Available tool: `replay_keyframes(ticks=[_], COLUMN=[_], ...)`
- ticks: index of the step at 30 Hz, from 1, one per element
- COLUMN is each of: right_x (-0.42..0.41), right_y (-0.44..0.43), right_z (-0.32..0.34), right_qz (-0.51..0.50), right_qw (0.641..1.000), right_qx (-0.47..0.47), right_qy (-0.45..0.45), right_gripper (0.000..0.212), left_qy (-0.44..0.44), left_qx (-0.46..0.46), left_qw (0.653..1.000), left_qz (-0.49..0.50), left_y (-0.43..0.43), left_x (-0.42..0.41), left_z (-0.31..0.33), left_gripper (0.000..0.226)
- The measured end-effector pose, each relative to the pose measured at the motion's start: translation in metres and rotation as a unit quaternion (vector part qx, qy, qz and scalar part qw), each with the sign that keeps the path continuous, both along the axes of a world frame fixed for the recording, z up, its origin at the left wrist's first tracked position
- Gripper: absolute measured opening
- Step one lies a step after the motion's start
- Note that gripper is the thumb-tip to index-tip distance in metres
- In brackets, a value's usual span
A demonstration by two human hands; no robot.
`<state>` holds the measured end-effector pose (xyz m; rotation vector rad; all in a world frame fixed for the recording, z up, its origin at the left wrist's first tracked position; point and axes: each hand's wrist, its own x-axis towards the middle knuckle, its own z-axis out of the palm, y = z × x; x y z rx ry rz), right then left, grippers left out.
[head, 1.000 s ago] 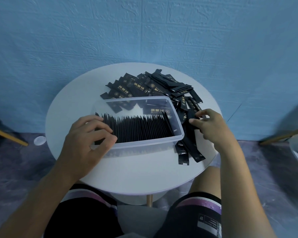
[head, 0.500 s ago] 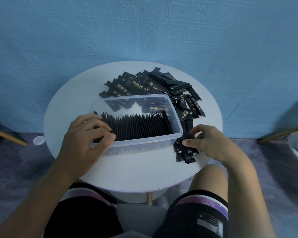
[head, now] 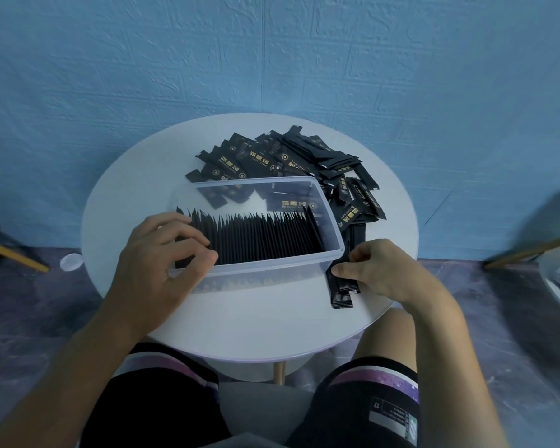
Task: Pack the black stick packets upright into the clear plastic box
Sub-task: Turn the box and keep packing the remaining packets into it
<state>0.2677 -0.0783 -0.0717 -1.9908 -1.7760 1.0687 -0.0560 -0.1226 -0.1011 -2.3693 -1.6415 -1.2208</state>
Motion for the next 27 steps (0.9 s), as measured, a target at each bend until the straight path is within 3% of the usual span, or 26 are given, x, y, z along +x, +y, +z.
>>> replay_keyframes(ticks=[8,20,27], right_x=[0.011,0.016,0.022], right_y=[-0.002,-0.009,-0.013], right_z=[0.004,0.016,0.019], right_qz=[0.003,0.012,0.003], right_qw=[0.996,0.995,0.984], right_qx=[-0.036,-0.031,-0.038], right_qy=[0.079,0.095,0.176], right_gripper=[0.051,0.032,0.027], left_qy=[0.0,-0.003,-0.005], left_qx=[0.009,0.008,0.002], left_qw=[1.0,1.0,1.0], left_qz=[0.001,-0.001,0.001], left_y=[0.0,0.001,0.0], left_x=[0.0,-0.001,0.0], left_z=[-0.001,-0.002,-0.001], left_gripper=[0.045,0.045,0.045])
